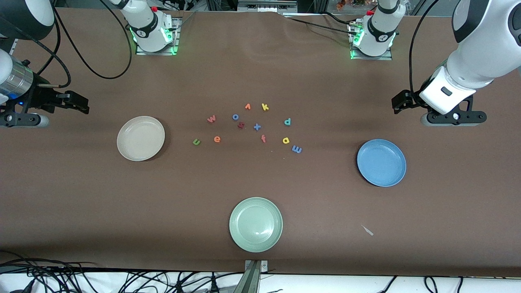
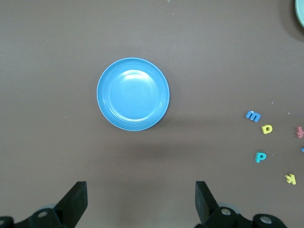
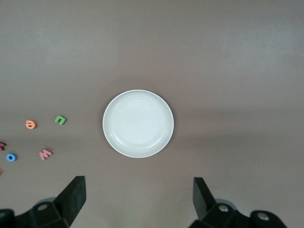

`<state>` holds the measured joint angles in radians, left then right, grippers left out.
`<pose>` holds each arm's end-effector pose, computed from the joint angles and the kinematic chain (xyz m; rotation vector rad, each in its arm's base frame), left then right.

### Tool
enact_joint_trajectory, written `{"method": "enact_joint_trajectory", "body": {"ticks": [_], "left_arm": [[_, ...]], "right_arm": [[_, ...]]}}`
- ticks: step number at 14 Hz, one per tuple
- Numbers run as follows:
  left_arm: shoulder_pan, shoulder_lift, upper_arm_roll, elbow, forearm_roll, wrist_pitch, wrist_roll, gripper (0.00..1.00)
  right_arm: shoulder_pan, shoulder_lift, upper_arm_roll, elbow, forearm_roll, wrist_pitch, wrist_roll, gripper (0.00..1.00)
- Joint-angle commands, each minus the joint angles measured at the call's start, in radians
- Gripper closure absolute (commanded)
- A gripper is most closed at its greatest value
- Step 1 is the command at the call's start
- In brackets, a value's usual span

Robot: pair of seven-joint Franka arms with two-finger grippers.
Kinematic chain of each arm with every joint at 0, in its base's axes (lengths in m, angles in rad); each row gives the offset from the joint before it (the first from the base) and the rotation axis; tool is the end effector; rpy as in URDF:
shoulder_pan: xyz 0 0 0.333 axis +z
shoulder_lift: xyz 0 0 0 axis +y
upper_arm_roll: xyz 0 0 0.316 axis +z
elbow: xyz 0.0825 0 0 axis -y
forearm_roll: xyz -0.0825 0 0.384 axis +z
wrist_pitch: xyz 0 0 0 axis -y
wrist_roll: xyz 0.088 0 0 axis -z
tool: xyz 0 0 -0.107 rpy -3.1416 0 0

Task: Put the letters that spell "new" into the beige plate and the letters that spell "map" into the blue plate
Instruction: 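Move the left gripper toward the blue m while the right gripper reaches letters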

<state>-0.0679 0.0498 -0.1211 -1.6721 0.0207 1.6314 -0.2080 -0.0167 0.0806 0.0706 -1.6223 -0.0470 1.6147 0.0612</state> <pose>0.5586 -0.1033 0.5540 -3.1066 -0.0259 0.1329 0.5769 0.0249 0.5584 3.0926 -0.0049 -0.1323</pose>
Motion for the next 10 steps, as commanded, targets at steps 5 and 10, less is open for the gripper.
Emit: {"method": "enact_joint_trajectory", "body": {"ticks": [5, 10], "left_arm": [[-0.001, 0.030, 0.003, 0.064, -0.012, -0.087, 0.007, 0.00], [-0.038, 0.102, -0.005, 0.091, -0.015, -0.090, -0.020, 0.00]], "right_arm": [[0.141, 0.057, 0.012, -0.001, 0.012, 0.002, 0.077, 0.00], [0.231, 0.146, 0.012, 0.019, 0.009, 0.036, 0.063, 0.00]]}}
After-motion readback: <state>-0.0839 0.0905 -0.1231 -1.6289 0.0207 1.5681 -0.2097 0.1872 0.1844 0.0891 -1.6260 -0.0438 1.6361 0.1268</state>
